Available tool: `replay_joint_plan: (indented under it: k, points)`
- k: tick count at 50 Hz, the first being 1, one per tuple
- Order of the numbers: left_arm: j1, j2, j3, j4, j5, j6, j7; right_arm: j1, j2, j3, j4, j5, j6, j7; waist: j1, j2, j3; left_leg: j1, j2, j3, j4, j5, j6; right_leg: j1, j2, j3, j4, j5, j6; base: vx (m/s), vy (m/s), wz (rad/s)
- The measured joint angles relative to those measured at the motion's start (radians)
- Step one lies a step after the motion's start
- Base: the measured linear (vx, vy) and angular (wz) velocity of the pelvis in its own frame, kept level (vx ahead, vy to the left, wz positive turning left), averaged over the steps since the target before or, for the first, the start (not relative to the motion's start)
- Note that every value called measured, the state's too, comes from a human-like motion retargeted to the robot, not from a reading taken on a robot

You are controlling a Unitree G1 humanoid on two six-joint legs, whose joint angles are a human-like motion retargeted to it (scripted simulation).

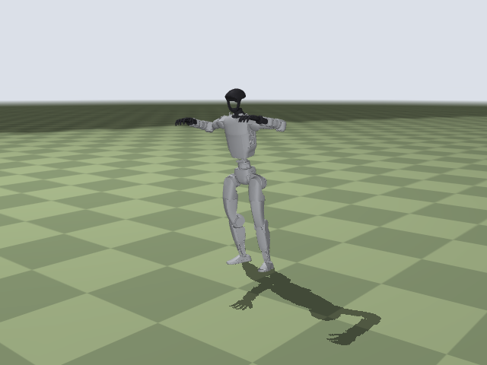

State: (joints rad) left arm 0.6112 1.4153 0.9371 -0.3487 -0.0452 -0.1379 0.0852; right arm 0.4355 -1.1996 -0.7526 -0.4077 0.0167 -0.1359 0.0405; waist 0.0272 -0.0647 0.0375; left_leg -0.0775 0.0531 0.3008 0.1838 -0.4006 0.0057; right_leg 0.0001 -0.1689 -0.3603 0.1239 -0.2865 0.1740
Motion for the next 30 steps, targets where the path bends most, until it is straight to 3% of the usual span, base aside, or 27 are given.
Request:
replay_joint_plan:
  k: [2, 5, 7, 11, 13, 15, 17, 30]
  points:
    - [-0.032, -0.005, -0.049, -0.022, -0.164, -0.005, 0.047, -0.027, 0.008, 0.03, -0.001, 0.012, 0.012, -0.013, -0.02, -0.005, 0.002, 0.002, -0.002, 0.001, 0.0, -0.001, 0.003, 0.0, -0.002, 0.002, 0.002, 0.0, -0.003, 0.0, 0.0, 0.0]
    - [-0.052, 0.013, -0.068, -0.02, -0.197, -0.007, 0.051, -0.031, 0.0, 0.033, 0.007, -0.001, 0.017, -0.016, -0.037, 0.001, -0.001, 0.005, -0.001, 0.006, 0.0, -0.001, -0.005, 0.0, -0.002, 0.007, 0.003, 0.002, -0.007, 0.0, 0.0, 0.0]
    - [-0.035, 0.051, -0.022, 0.015, -0.015, -0.004, -0.007, -0.007, -0.016, -0.004, 0.017, -0.016, 0.004, 0.005, -0.035, 0.013, -0.004, 0.005, 0.002, 0.012, 0.003, -0.004, -0.012, -0.003, -0.001, 0.013, 0.006, 0.004, -0.006, 0.0, 0.0, 0.0]
    - [-0.053, 0.038, -0.056, -0.014, -0.174, -0.016, 0.05, -0.032, -0.004, 0.019, 0.011, -0.002, 0.011, -0.021, -0.042, 0.005, -0.006, 0.011, -0.001, 0.026, 0.0, -0.01, 0.0, -0.009, -0.004, 0.03, 0.009, 0.004, -0.005, -0.01, 0.03, -0.22]
    - [-0.041, 0.062, -0.023, 0.011, -0.069, -0.012, 0.013, -0.015, -0.018, -0.006, 0.021, -0.005, 0.003, -0.005, -0.035, 0.013, -0.011, 0.014, 0.001, 0.034, 0.0, -0.013, -0.004, -0.012, -0.002, 0.036, 0.009, 0.004, -0.003, -0.01, 0.03, -0.2]
    - [-0.049, 0.044, -0.039, -0.003, -0.15, -0.021, 0.047, -0.032, -0.008, 0.009, 0.018, 0.006, 0.003, -0.021, -0.038, 0.005, -0.011, 0.017, -0.001, 0.041, -0.003, -0.015, 0.0, -0.015, -0.004, 0.044, 0.008, 0.004, -0.002, -0.01, 0.01, -0.1]
    - [-0.032, 0.064, 0.004, 0.026, -0.023, -0.019, 0.003, -0.013, -0.024, -0.018, 0.027, -0.007, -0.008, -0.007, -0.033, 0.014, -0.017, 0.019, 0.001, 0.046, -0.005, -0.017, -0.006, -0.015, -0.002, 0.048, 0.007, 0.005, 0.001, 0.0, 0.0, 0.0]
    - [-0.003, 0.04, 0.045, 0.032, -0.043, -0.023, -0.022, -0.019, -0.023, -0.017, 0.036, -0.012, -0.018, -0.017, -0.048, 0.005, -0.035, 0.025, -0.009, 0.047, -0.021, -0.028, -0.015, -0.007, -0.005, 0.049, -0.016, -0.011, 0.004, 0.0, 0.0, 0.0]
